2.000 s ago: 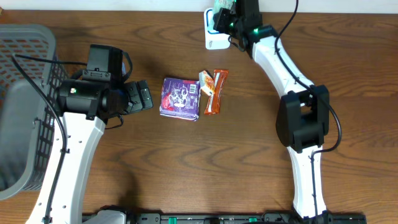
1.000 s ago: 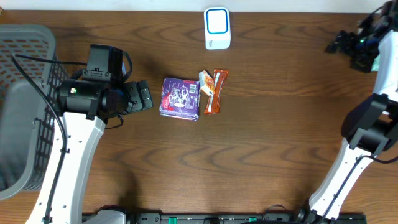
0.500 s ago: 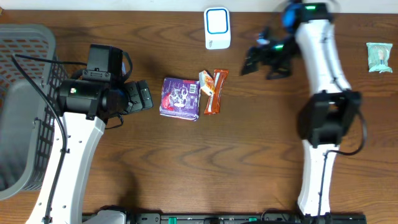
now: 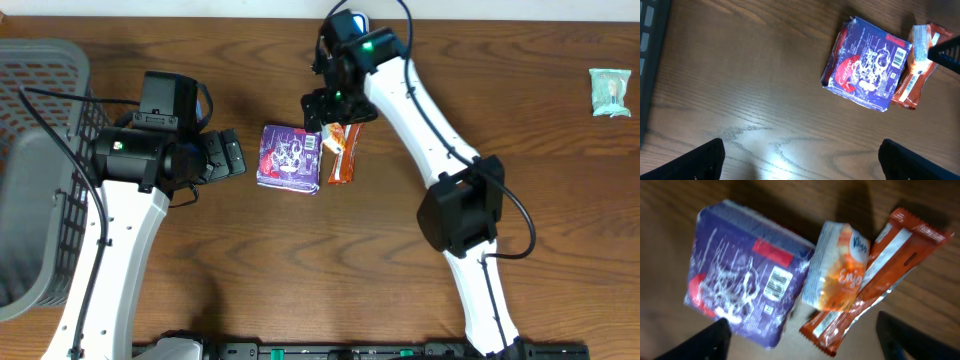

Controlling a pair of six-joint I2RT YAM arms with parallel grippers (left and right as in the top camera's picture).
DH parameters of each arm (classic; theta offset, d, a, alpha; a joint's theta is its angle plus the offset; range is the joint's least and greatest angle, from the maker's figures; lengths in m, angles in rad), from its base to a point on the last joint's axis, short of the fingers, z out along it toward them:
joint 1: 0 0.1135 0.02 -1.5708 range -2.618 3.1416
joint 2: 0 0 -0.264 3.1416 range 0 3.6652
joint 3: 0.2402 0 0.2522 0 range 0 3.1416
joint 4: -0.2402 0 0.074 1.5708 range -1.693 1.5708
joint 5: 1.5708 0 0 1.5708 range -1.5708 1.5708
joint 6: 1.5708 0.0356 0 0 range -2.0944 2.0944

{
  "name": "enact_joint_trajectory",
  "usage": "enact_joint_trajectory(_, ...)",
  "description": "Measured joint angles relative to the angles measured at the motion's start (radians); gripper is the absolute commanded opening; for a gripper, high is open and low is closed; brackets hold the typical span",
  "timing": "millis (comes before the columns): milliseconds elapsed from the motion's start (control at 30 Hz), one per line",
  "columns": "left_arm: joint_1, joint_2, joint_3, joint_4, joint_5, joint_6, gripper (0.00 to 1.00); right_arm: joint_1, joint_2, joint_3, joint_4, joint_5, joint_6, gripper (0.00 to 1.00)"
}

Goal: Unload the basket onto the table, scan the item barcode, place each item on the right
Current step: 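Reach the right gripper to the orange tissue pack and grasp it, then set the tissue pack down right of the red bar and release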

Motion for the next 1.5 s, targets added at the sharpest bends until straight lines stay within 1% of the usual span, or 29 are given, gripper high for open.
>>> enact_joint_trajectory(67, 0.0, 0.0, 0.0, 0.0, 0.0, 0.0, 0.98, 0.017, 0.0, 0.0, 0.01, 0.063, 0.051, 0.72)
enact_joint_trajectory(233, 0.0, 0.0, 0.0, 0.0, 0.0, 0.0, 0.98, 0.026, 0.001, 0.0, 0.014, 0.152, 0.116, 0.72)
enact_joint_trajectory(267, 0.0, 0.0, 0.0, 0.0, 0.0, 0.0, 0.98, 0.026, 0.005, 0.0, 0.014, 0.167, 0.126, 0.7)
enact_joint_trajectory(300, 0.0, 0.0, 0.0, 0.0, 0.0, 0.0, 0.98, 0.024, 0.017, 0.0, 0.014, 0.173, 0.133, 0.68)
enact_joint_trajectory(400, 0.0, 0.0, 0.0, 0.0, 0.0, 0.0, 0.98, 0.021, 0.064, 0.0, 0.015, 0.17, 0.142, 0.66)
enact_joint_trajectory(433, 0.0, 0.0, 0.0, 0.0, 0.0, 0.0, 0.98, 0.02, 0.082, 0.0, 0.015, 0.166, 0.142, 0.64)
enact_joint_trajectory(500, 0.0, 0.0, 0.0, 0.0, 0.0, 0.0, 0.98, 0.02, 0.115, -0.001, 0.014, 0.157, 0.144, 0.44)
enact_joint_trajectory(567, 0.0, 0.0, 0.0, 0.0, 0.0, 0.0, 0.98, 0.02, 0.132, -0.005, 0.014, 0.148, 0.145, 0.29)
enact_joint_trajectory(600, 0.0, 0.0, 0.0, 0.0, 0.0, 0.0, 0.98, 0.02, 0.135, -0.006, 0.013, 0.146, 0.146, 0.23)
enact_joint_trajectory(667, 0.0, 0.0, 0.0, 0.0, 0.0, 0.0, 0.98, 0.02, 0.134, -0.006, 0.012, 0.142, 0.152, 0.01)
enact_joint_trajectory(867, 0.0, 0.0, 0.0, 0.0, 0.0, 0.0, 0.98, 0.002, 0.134, -0.006, -0.032, 0.118, 0.127, 0.01)
enact_joint_trajectory(1000, 0.0, 0.0, 0.0, 0.0, 0.0, 0.0, 0.98, -0.035, 0.134, -0.006, -0.059, 0.044, 0.071, 0.01)
enact_joint_trajectory(1133, 0.0, 0.0, 0.0, 0.0, 0.0, 0.0, 0.98, -0.109, 0.134, -0.006, -0.121, -0.142, -0.04, 0.01)
enact_joint_trajectory(1267, 0.0, 0.0, 0.0, 0.0, 0.0, 0.0, 0.98, -0.216, 0.134, -0.006, -0.224, -0.378, -0.199, 0.01)
enact_joint_trajectory(1400, 0.0, 0.0, 0.0, 0.0, 0.0, 0.0, 0.98, -0.319, 0.134, -0.006, -0.32, -0.497, -0.318, 0.01)
enact_joint_trajectory(1500, 0.0, 0.0, 0.0, 0.0, 0.0, 0.0, 0.98, -0.354, 0.133, -0.006, -0.365, -0.499, -0.369, 0.01)
